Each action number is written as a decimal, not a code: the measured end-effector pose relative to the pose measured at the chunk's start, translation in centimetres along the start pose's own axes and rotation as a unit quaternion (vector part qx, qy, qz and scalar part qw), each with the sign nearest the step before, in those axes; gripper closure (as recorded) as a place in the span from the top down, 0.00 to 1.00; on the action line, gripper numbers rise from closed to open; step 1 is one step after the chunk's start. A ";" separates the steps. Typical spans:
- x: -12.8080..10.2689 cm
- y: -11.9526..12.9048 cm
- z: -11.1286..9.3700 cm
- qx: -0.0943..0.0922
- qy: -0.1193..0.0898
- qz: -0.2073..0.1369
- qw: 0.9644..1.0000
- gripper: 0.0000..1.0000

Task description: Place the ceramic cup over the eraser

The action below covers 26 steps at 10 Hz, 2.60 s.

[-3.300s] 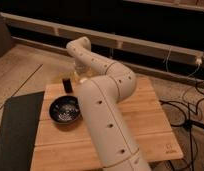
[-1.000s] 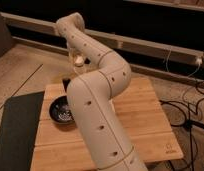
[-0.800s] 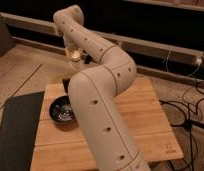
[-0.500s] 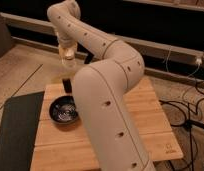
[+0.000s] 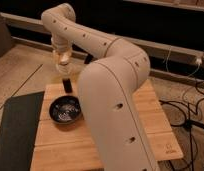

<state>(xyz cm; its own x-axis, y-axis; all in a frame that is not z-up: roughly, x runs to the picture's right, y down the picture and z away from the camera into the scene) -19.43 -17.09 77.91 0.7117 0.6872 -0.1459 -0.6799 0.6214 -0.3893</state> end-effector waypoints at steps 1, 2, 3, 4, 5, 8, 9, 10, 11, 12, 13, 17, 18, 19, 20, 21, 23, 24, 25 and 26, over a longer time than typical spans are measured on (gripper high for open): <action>0.0 0.0 0.0 0.000 0.000 0.000 1.000 0.00; 0.0 0.0 0.0 0.000 0.000 0.000 1.000 0.00; 0.0 0.0 0.0 0.000 0.000 -0.001 1.000 0.00; -0.2 0.0 0.0 0.003 0.000 -0.005 1.000 0.00; -1.0 0.4 0.1 0.006 -0.001 -0.016 1.000 0.00; -2.4 1.2 0.7 0.017 0.000 -0.037 0.999 0.00; -2.4 0.9 0.9 0.020 0.003 -0.036 0.999 0.00; -2.5 0.8 1.2 0.021 0.004 -0.035 0.999 0.00; -2.6 1.0 2.0 0.016 0.006 -0.030 0.999 0.00; -2.5 1.0 2.5 0.012 0.008 -0.024 1.000 0.00; -2.3 0.9 3.3 0.006 0.012 -0.016 1.000 0.00; -1.1 0.5 6.0 -0.008 0.040 0.006 0.999 0.00; -0.6 0.4 6.6 -0.011 0.050 0.011 0.999 0.00; -0.2 0.3 7.1 -0.012 0.060 0.015 0.998 0.00; 0.0 0.3 7.4 -0.012 0.069 0.017 0.997 0.00; 0.4 0.1 7.9 -0.011 0.083 0.021 0.996 0.00; 0.7 -0.1 8.3 -0.011 0.095 0.026 0.995 0.00; 0.4 -0.1 8.6 -0.012 0.094 0.028 0.995 0.00; 0.2 -0.1 8.8 -0.013 0.093 0.029 0.995 0.00; 0.1 0.0 9.0 -0.015 0.095 0.027 0.995 0.00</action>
<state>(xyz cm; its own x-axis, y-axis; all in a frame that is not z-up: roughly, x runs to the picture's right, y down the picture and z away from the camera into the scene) -20.91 -13.64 86.08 0.6965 0.6346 -0.3350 -0.7147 0.5718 -0.4028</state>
